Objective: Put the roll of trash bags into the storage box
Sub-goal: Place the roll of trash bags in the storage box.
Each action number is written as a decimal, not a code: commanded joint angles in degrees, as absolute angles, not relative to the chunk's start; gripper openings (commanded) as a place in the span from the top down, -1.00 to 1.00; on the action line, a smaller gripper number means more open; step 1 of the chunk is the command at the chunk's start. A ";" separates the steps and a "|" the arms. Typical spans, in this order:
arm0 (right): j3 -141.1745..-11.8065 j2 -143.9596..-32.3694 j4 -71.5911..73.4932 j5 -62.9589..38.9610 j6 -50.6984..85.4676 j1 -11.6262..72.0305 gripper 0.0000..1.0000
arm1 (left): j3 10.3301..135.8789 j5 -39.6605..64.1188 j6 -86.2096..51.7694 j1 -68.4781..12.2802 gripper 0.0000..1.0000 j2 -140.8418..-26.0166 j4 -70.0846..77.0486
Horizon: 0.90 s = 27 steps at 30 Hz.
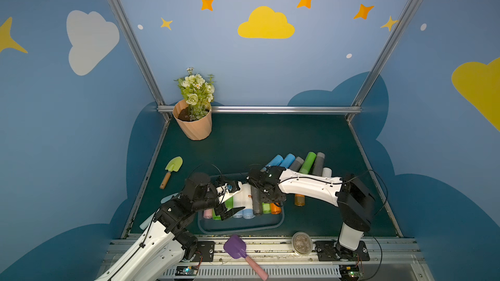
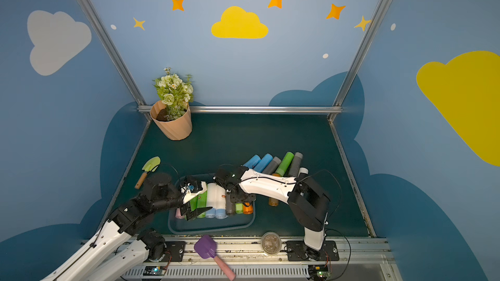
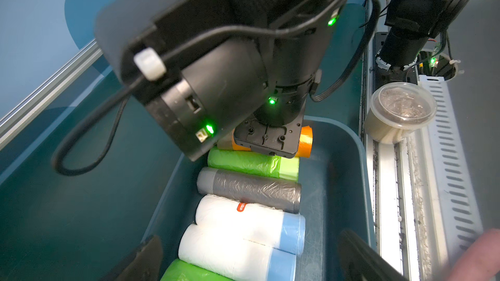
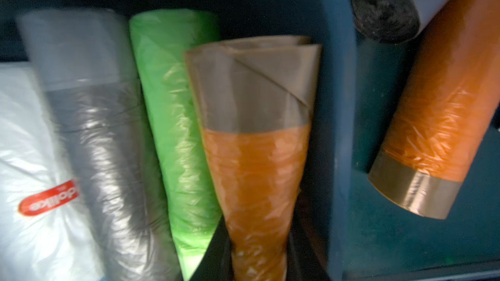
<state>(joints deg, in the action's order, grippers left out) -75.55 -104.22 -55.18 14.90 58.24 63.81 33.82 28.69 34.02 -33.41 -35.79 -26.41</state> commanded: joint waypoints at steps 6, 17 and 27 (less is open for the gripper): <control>-73.43 -106.92 -53.36 11.88 58.53 63.11 0.63 | 34.01 30.27 34.28 -33.53 -1.00 -35.61 -26.91; -71.84 -107.58 -52.57 10.44 58.78 62.65 0.62 | 34.01 30.85 34.28 -33.57 -1.00 -35.93 -26.81; -72.62 -104.21 -55.77 13.48 59.15 62.83 0.36 | 34.06 30.77 34.28 -33.58 -1.00 -35.87 -26.90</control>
<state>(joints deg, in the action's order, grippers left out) -73.28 -105.43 -52.23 12.93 58.30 63.09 33.82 29.91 34.02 -33.45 -35.94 -26.41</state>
